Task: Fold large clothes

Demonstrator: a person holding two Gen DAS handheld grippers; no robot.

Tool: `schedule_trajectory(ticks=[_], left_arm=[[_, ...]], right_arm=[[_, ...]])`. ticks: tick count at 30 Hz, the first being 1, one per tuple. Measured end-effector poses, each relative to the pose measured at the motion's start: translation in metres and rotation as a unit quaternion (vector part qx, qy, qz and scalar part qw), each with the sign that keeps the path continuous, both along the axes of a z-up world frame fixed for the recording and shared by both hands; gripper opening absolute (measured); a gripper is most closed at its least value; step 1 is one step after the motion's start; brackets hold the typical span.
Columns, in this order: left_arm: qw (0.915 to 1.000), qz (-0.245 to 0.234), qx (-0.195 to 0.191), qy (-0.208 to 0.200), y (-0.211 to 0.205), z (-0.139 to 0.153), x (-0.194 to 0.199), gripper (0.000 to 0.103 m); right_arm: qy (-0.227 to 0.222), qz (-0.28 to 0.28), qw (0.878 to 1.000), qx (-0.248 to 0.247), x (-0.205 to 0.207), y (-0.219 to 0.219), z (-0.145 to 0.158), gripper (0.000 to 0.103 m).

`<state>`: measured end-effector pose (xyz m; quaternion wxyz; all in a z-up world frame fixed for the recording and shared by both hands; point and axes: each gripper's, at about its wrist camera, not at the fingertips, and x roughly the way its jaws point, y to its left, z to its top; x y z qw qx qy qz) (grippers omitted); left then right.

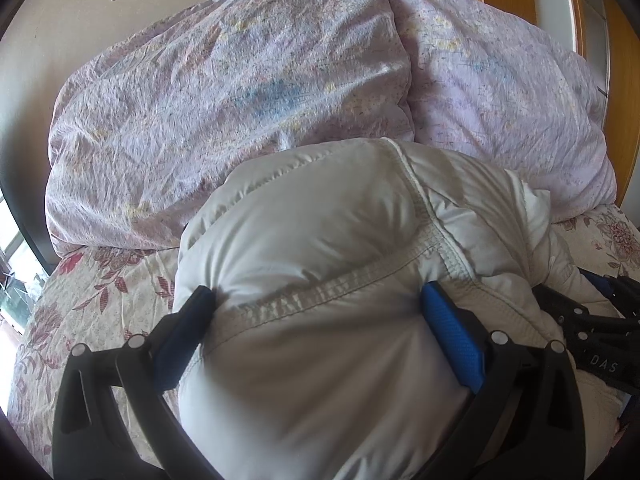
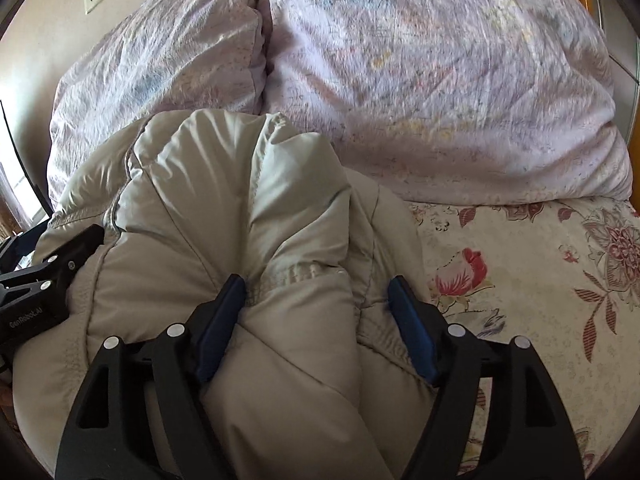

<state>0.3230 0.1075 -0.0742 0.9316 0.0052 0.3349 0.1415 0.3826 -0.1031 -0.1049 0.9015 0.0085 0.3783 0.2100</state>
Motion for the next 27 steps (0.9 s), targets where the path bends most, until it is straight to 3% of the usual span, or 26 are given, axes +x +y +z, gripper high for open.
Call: schedule_trajectory(ticks=[4,11,17,23,27], left_arm=[[1.0000,0.001,0.003,0.001,-0.001,0.000,0.000,0.101],[1.0000,0.001,-0.002,-0.001,0.001,0.000,0.000,0.101],[1.0000,0.003,0.002,-0.001,-0.001,0.000,0.000,0.101],[0.9999,0.011,0.010,-0.003,-0.002,0.003,-0.002,0.101],[0.9999,0.009,0.005,-0.008,0.000,0.011,-0.013,0.101]], right_arm=[[0.001,-0.002,1.000,-0.002,0.003,0.000,0.001,0.076],[-0.041,-0.012,0.999,0.021,-0.021,-0.007,0.034,0.052],[-0.046,0.014,0.998,-0.049,-0.026,0.010,0.022,0.054],[-0.033,0.005,0.998,-0.047,-0.020,0.009,0.011,0.058],[-0.013,-0.004,1.000,-0.023,-0.022,-0.002,0.020,0.067]])
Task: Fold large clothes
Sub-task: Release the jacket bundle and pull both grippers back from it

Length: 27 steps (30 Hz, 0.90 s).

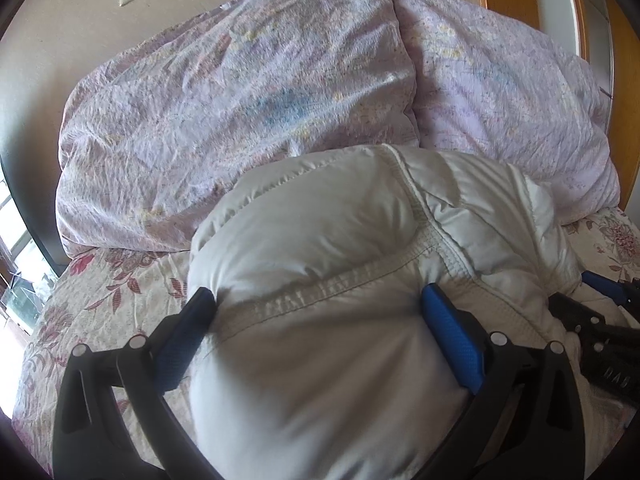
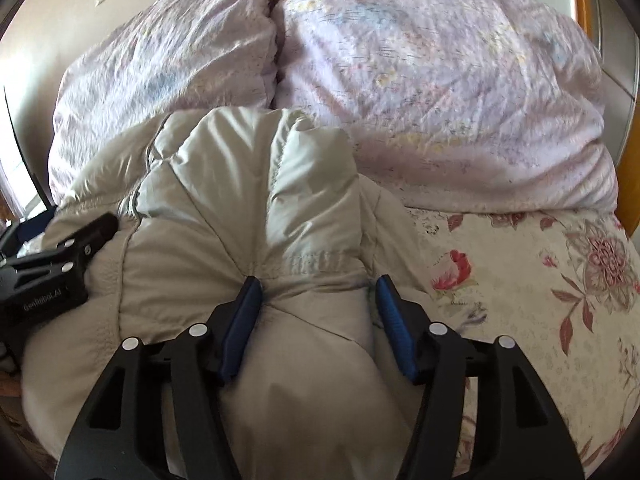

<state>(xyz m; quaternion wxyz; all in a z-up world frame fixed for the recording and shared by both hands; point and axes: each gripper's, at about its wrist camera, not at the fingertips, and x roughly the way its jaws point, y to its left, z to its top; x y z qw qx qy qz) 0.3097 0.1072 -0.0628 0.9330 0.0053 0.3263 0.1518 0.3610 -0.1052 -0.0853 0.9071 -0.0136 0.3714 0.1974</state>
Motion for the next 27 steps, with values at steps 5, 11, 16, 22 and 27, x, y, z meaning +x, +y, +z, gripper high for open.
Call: schedule_trajectory(ticks=[5,11,16,22,27], left_arm=[[0.9999,0.001,-0.011,-0.005,0.000,0.014,-0.024,0.101],[0.9997,0.002,0.010,-0.022,-0.014,0.033,-0.070,0.101],[0.9999,0.007,-0.007,-0.009,-0.024,0.039,-0.110,0.101],[0.9987,0.008,-0.049,0.003,-0.030,0.032,-0.151,0.101],[0.9972,0.010,-0.073,0.017,-0.036,0.024,-0.175,0.101]], right_arm=[[0.010,-0.018,1.000,0.016,-0.013,-0.015,0.016,0.087],[-0.012,-0.019,1.000,0.004,-0.051,-0.023,0.039,0.102],[-0.032,-0.008,0.999,-0.017,-0.086,-0.026,0.051,0.102],[-0.020,-0.003,1.000,-0.002,-0.113,-0.043,0.048,0.102],[0.000,0.000,1.000,0.008,-0.132,-0.056,0.042,0.102]])
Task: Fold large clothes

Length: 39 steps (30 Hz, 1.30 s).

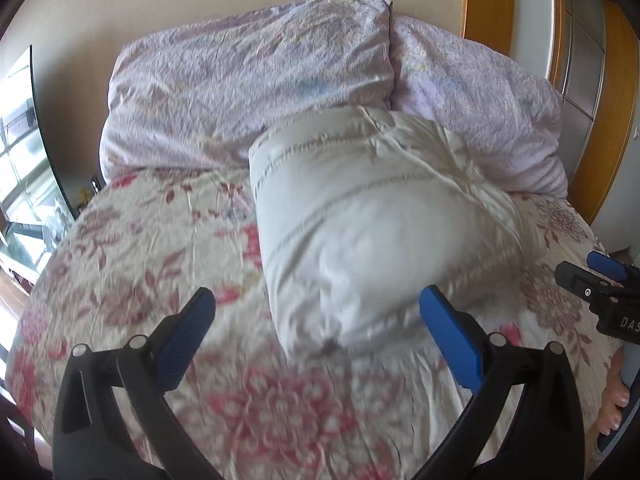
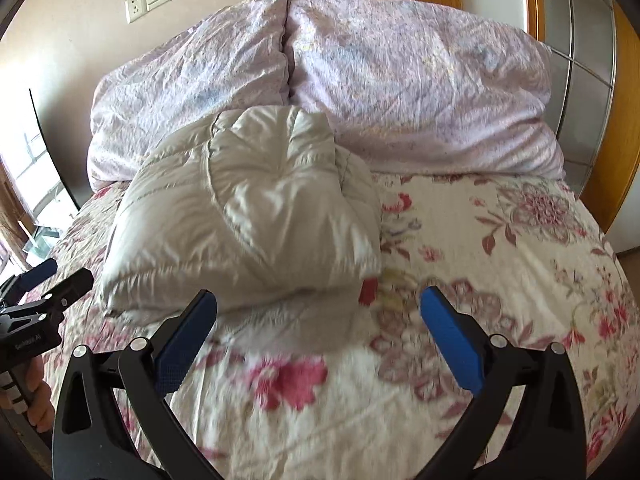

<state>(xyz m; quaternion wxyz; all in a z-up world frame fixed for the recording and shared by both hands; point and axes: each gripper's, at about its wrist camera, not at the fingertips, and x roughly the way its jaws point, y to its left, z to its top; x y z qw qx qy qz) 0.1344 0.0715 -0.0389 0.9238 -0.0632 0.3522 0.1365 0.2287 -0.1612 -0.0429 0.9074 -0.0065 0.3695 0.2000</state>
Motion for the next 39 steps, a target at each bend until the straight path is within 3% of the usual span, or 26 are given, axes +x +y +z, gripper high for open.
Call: schedule_trajectory(ticks=[13,39], left_arm=[[0.9987,-0.002,-0.019,0.046,-0.015,-0.014,-0.029,0.101],[0.9969,-0.027,-0.052,0.052,-0.028,0.001,-0.042,0.101]], right_arm=[[0.044,0.026,0.999,-0.009,-0.034,-0.002,-0.008,0.102],[0.076,0.054,0.996,0.006,-0.054,0.000,0.003,0.102]])
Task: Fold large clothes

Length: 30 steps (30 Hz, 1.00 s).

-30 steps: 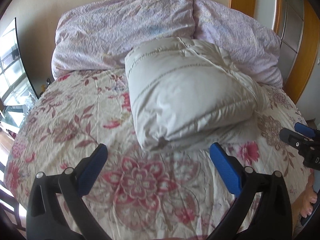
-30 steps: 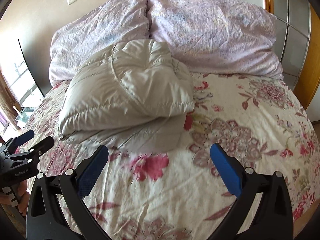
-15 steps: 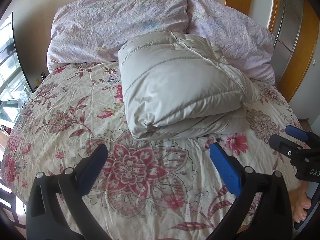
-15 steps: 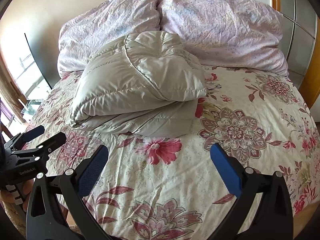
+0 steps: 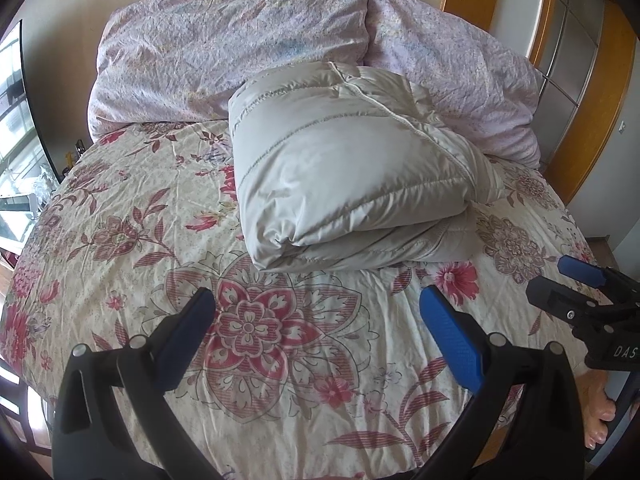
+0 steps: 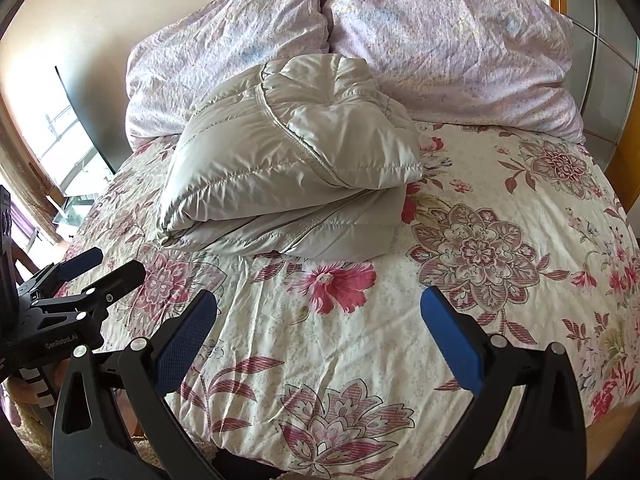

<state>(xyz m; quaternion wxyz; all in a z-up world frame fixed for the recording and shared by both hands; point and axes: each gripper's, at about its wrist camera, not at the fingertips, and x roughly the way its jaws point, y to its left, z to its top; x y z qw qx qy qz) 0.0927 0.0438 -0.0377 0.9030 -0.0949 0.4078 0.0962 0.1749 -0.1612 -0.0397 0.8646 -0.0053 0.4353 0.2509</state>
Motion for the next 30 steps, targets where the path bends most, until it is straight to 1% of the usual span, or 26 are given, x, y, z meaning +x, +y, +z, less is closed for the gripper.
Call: schedule_trajectory(ticks=[4,12,30], left_arm=[[1.0000,-0.001,0.000,0.001,-0.0012,0.0010,-0.0012,0.101],[0.9999,-0.003,-0.013,0.005,-0.0005,0.0014,-0.0023,0.101],[0.9999,-0.006,-0.013,0.010,-0.0020,-0.0004,-0.0017,0.101]], right_arm=[[0.004,0.002,1.000,0.003,-0.0006,-0.0010,0.0004,0.102],[0.016,0.000,1.000,0.009,0.0006,-0.0036,-0.0003,0.102],[0.019,-0.001,1.000,0.013,0.0004,-0.0018,-0.0011,0.102]])
